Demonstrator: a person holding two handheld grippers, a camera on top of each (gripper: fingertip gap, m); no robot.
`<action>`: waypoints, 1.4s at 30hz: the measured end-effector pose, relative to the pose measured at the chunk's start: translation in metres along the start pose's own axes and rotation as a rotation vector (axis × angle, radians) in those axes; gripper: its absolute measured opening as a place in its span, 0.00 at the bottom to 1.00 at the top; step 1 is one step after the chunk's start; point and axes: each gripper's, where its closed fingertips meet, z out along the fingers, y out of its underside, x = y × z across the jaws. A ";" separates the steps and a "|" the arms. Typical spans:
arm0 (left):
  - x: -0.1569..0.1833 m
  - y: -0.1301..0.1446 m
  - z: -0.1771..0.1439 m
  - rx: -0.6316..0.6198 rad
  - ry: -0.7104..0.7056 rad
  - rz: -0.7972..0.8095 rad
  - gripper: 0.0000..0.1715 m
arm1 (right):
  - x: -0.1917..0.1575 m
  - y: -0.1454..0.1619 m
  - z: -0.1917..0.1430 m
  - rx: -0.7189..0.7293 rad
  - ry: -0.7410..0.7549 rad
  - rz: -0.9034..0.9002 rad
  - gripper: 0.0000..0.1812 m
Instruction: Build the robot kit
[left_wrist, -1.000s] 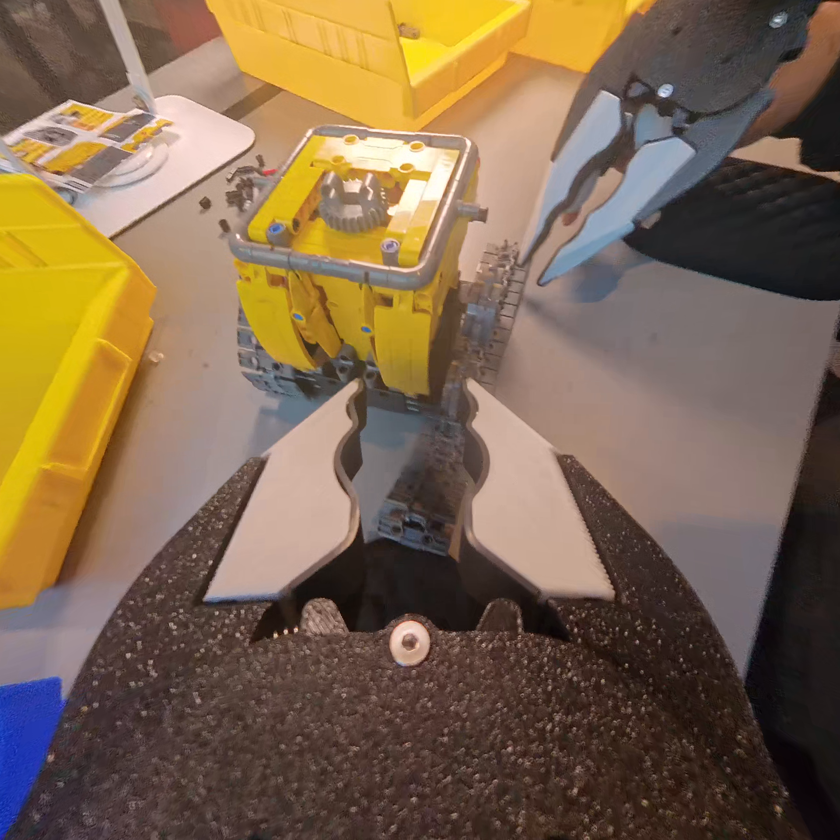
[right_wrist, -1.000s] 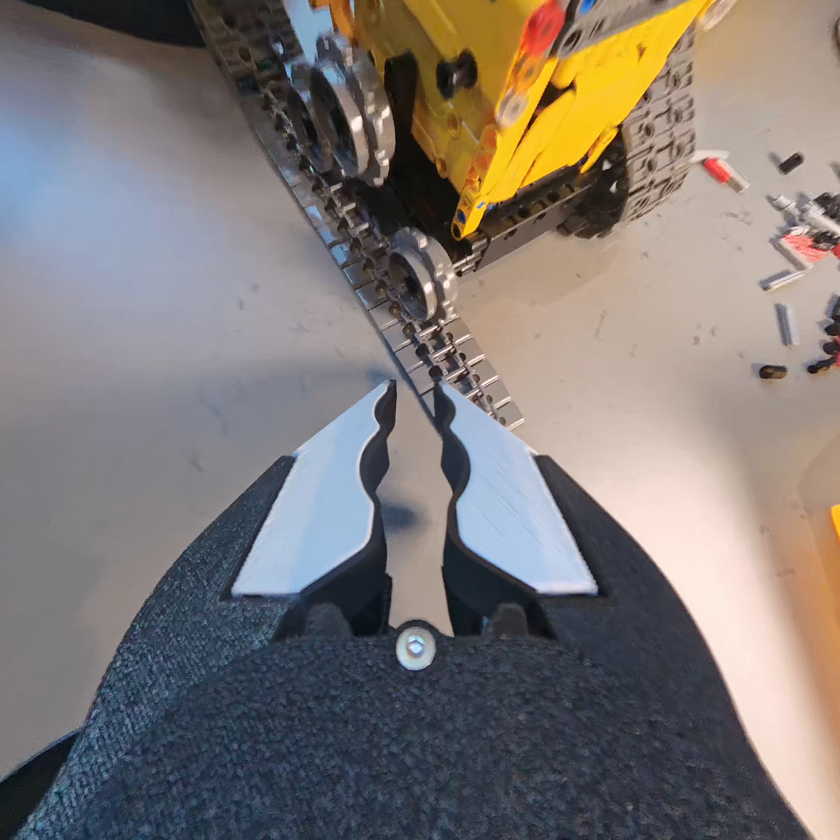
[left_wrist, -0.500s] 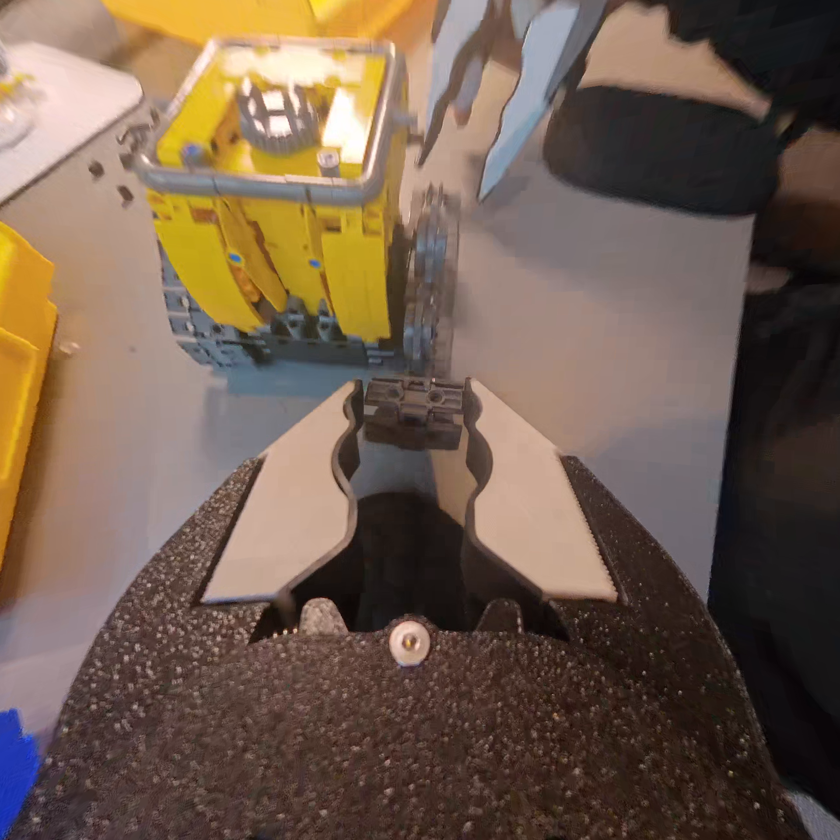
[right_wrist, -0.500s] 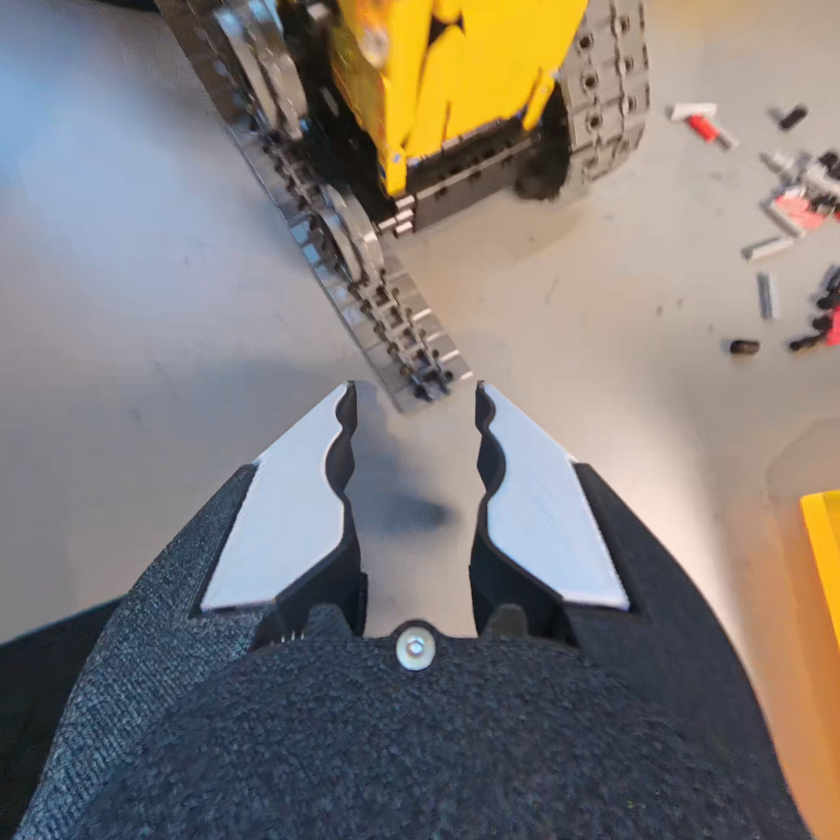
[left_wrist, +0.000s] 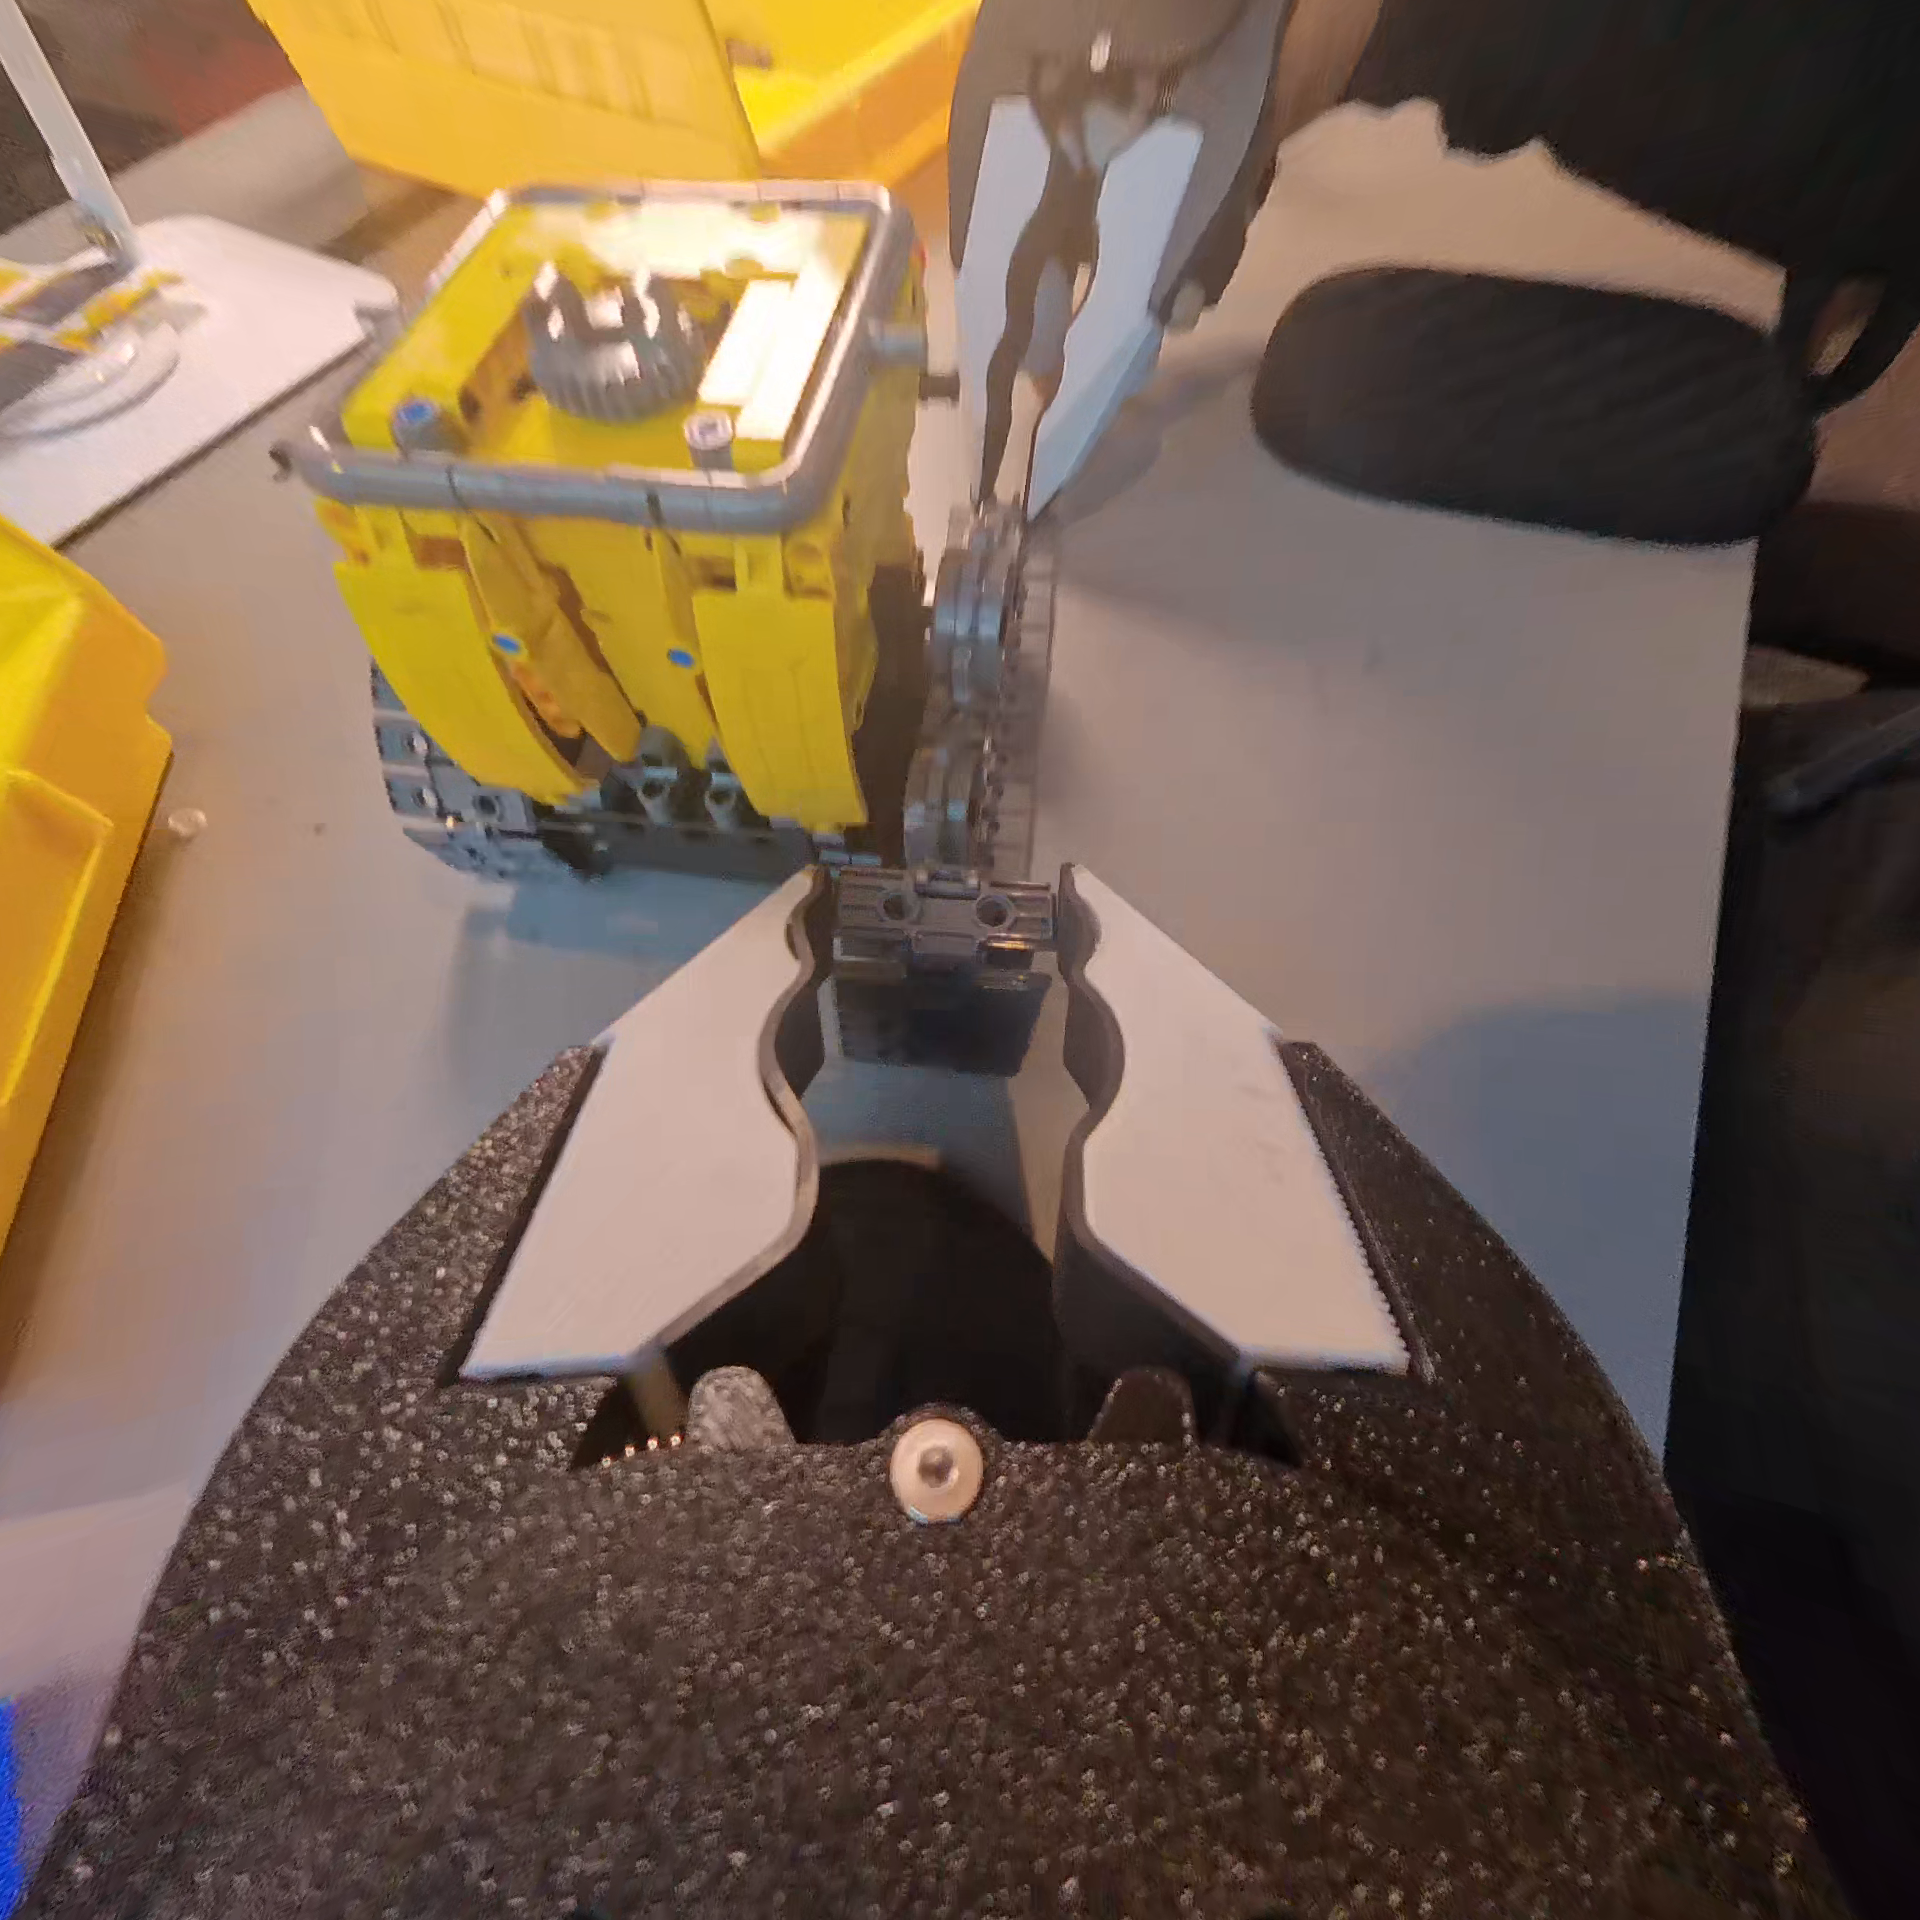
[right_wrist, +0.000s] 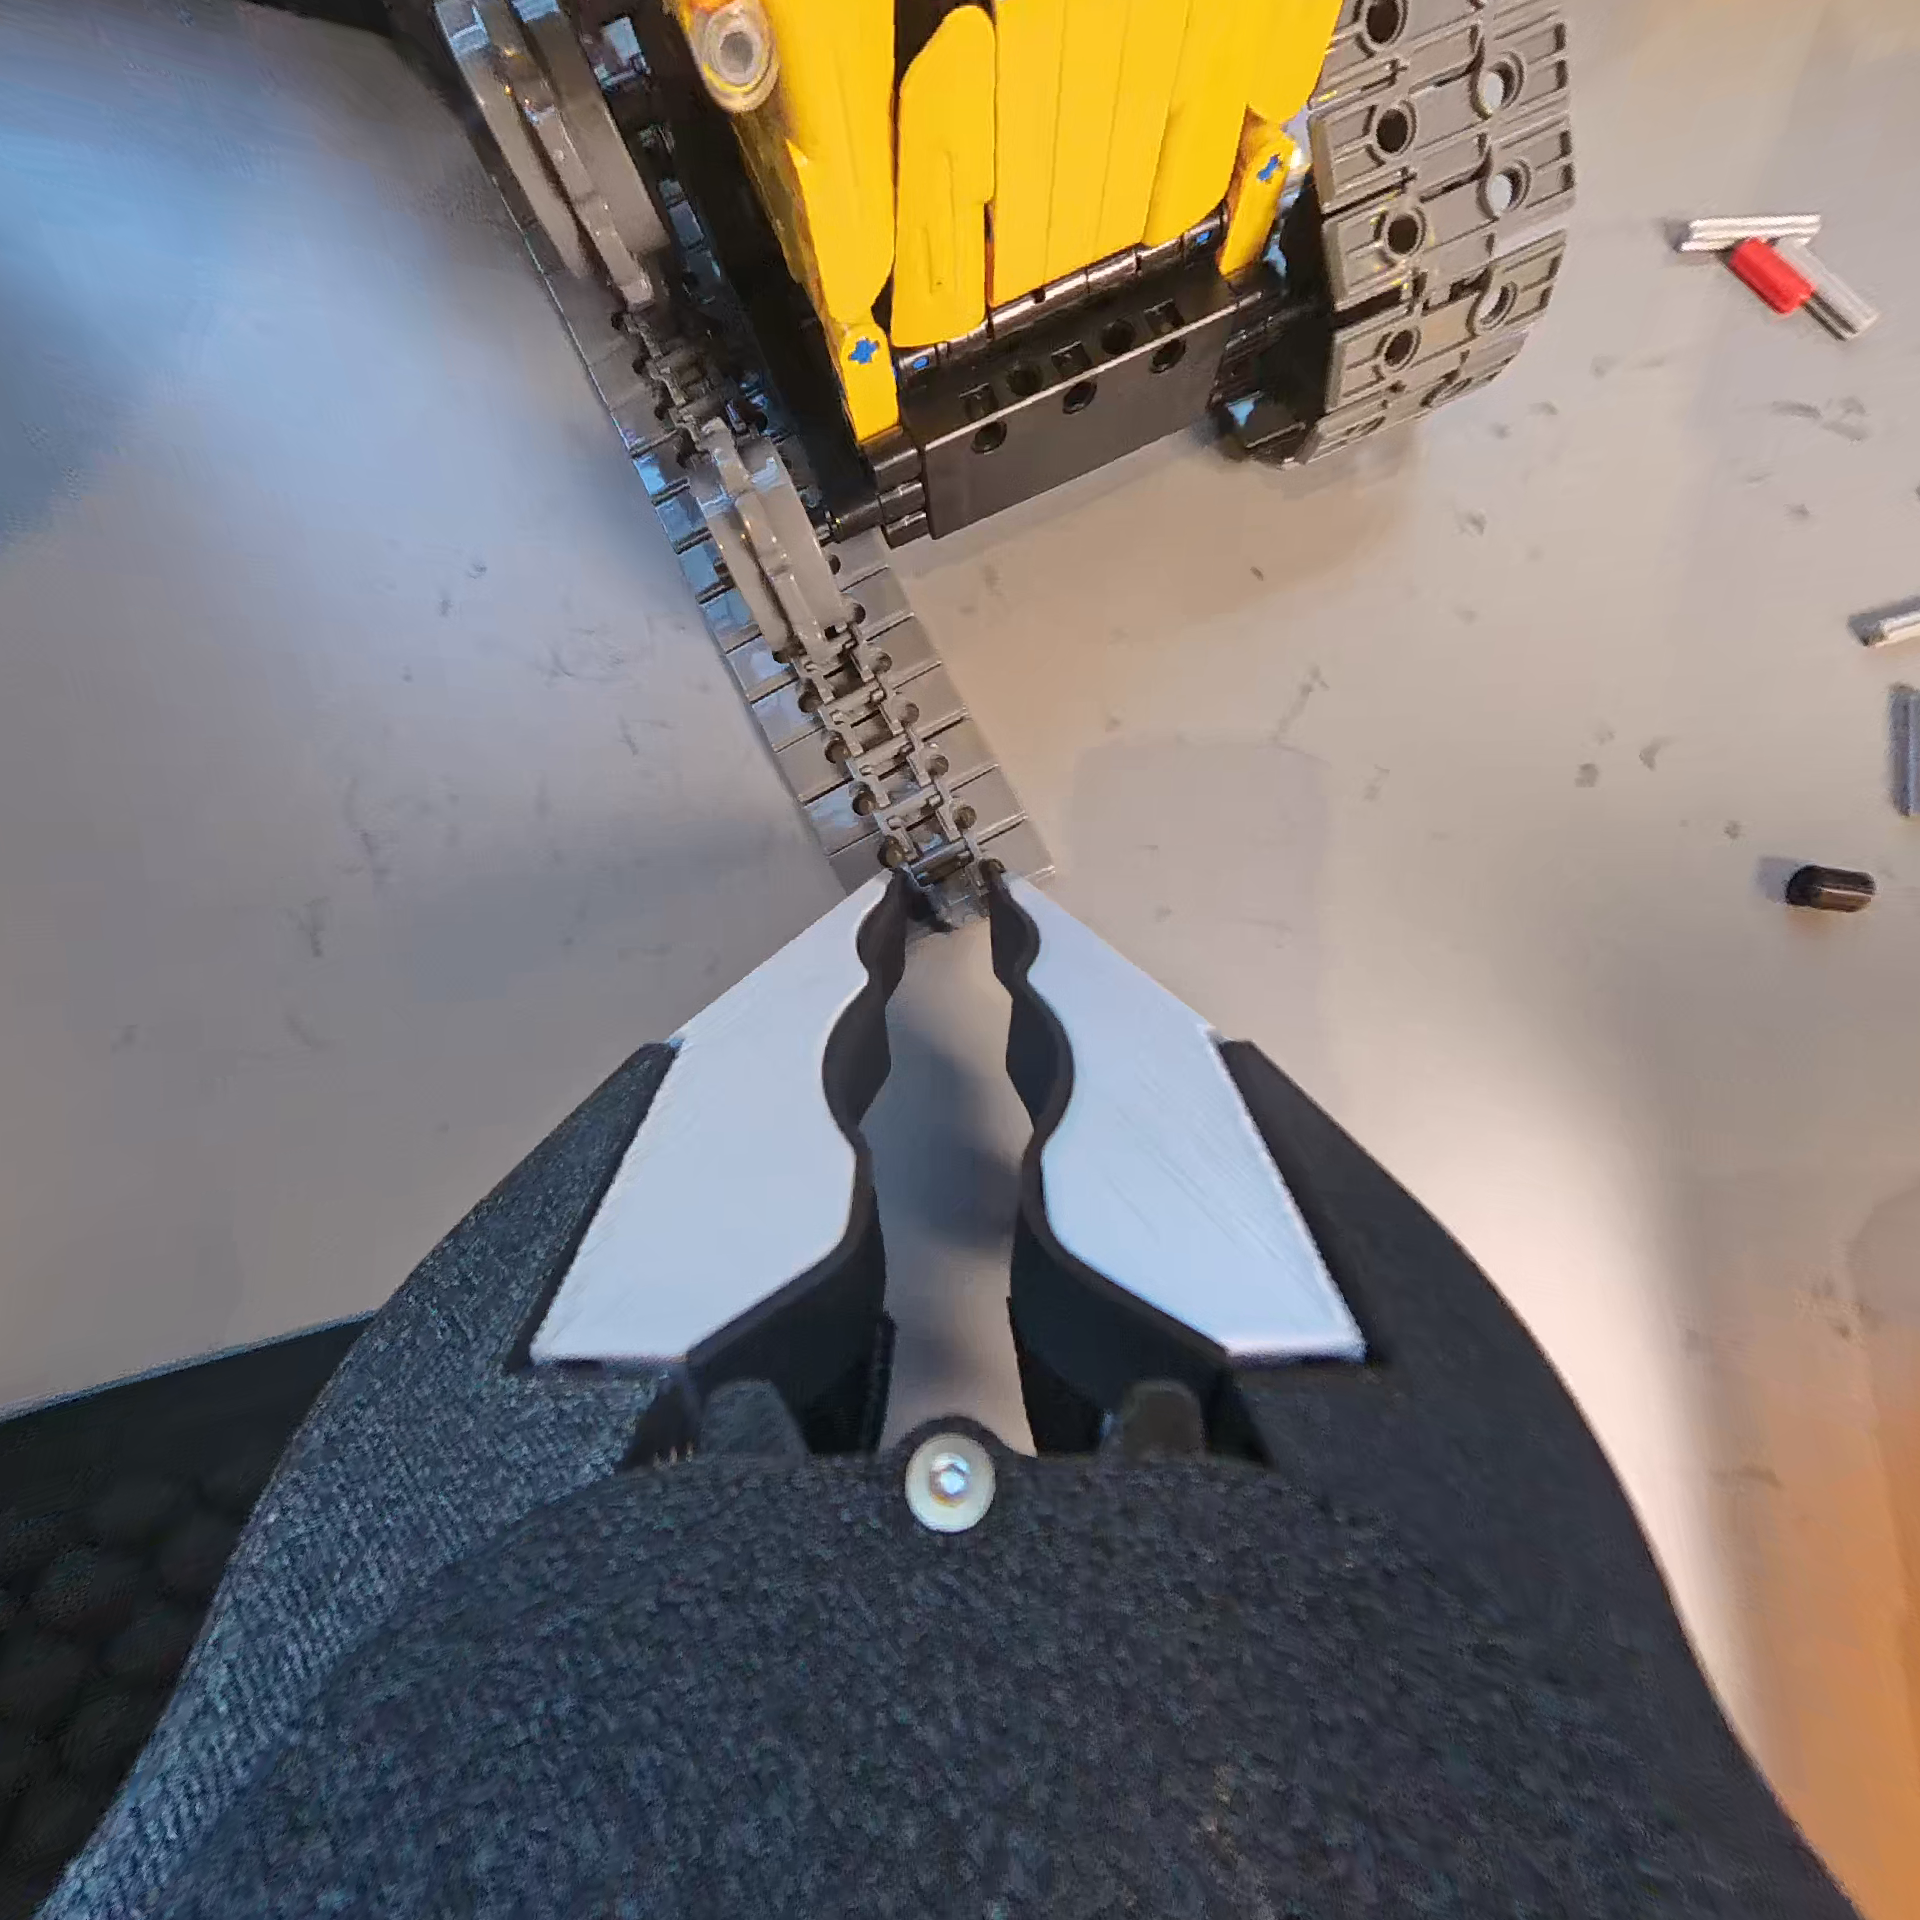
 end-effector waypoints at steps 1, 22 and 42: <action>-0.001 0.009 0.000 -0.045 -0.015 0.014 0.24 | -0.001 0.000 0.000 0.006 0.002 0.001 0.08; -0.036 -0.040 0.014 -0.017 -0.130 0.001 0.28 | -0.006 -0.051 -0.053 0.053 0.180 -0.193 0.00; -0.039 -0.034 0.017 0.001 -0.129 0.004 0.17 | 0.003 0.013 -0.009 -0.078 -0.018 -0.130 0.07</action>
